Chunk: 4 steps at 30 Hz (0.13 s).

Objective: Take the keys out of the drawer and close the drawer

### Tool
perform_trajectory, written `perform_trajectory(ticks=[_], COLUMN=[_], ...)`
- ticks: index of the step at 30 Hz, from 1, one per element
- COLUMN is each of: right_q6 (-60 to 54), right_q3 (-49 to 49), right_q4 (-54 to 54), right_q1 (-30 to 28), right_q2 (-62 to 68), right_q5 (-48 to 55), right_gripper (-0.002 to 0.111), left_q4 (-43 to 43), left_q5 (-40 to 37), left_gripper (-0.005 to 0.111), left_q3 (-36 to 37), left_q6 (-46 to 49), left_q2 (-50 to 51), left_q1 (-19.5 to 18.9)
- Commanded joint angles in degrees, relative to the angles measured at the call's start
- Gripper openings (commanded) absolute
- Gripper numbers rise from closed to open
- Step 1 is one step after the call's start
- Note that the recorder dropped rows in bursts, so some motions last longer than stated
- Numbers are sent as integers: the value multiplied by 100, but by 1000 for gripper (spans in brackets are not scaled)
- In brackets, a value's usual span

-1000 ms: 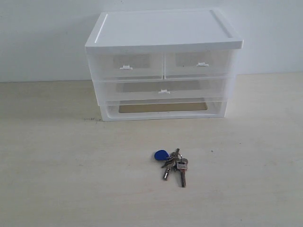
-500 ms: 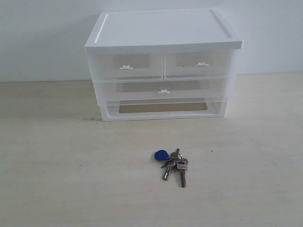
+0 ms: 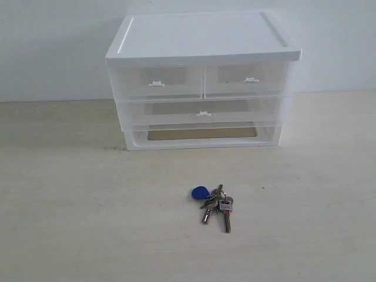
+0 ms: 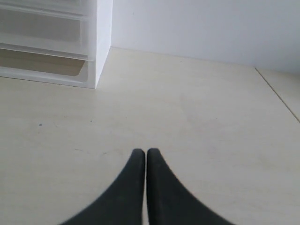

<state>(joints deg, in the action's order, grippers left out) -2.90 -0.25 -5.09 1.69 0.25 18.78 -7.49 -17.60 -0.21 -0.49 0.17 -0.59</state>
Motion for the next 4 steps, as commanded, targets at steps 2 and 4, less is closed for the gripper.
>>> perform_trajectory(ticks=[2, 4], right_q6=[-19, -19], right_q3=[25, 25], right_q4=[5, 5], right_q1=[20, 20], right_q2=[-25, -25], right_q5=[-19, -19], right_gripper=[0, 0], left_q4=[64, 64], left_q5=[-5, -5], left_gripper=[4, 4], left_q3=[21, 21], left_q6=[14, 14], left_q2=[-17, -17], left_q1=[-25, -25])
